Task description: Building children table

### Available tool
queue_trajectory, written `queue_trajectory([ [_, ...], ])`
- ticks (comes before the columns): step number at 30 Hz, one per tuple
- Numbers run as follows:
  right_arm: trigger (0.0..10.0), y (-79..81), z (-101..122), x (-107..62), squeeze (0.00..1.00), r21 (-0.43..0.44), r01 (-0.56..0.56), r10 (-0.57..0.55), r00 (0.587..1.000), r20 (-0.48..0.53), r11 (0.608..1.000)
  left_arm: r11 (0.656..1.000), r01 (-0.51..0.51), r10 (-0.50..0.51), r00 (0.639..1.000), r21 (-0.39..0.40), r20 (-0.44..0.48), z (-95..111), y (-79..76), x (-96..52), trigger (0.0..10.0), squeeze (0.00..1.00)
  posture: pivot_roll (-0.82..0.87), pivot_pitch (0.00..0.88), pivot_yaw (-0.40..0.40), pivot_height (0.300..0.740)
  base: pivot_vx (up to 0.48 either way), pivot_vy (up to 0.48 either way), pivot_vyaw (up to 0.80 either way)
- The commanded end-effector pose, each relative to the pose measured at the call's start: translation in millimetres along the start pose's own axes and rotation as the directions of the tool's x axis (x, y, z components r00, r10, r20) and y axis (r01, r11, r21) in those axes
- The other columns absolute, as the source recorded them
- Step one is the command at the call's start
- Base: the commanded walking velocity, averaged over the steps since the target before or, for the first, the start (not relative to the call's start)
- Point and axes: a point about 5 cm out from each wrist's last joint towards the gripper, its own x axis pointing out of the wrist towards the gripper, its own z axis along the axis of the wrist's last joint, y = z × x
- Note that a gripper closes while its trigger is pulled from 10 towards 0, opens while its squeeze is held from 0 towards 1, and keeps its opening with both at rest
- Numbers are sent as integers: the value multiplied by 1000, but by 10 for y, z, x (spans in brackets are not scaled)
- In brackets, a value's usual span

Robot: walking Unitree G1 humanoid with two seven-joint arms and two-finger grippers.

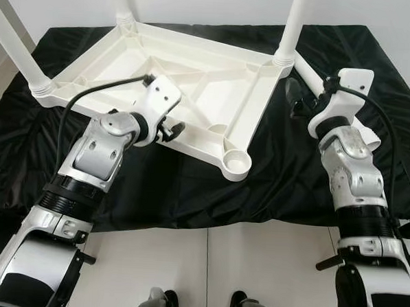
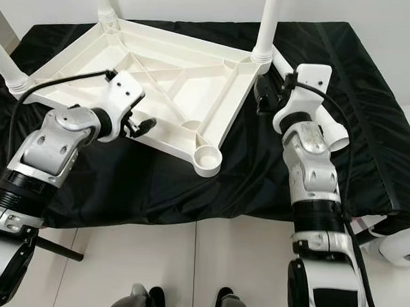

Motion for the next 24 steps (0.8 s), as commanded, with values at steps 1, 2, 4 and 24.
queue_trajectory([
  [1,10000,34,-26,8,0,-7,0,0,1000,0,1000,998,-67,67,997,18,-30,-93,37,-5,10000,0,-11,226,56,740,0,0,0],
  [2,10000,42,-33,36,0,-9,5,-5,1000,-7,1000,997,-69,70,997,30,-35,-109,44,-4,10000,0,-12,240,55,740,0,0,0],
  [4,10000,48,-58,98,0,-30,32,-33,999,-24,999,997,-72,73,996,38,-49,-148,56,5,10000,0,-11,256,55,740,0,0,0],
  [24,10000,78,-425,237,0,-88,125,-140,973,-184,988,994,-96,99,992,50,-83,-163,130,-62,10000,0,21,363,58,740,0,0,0],
])
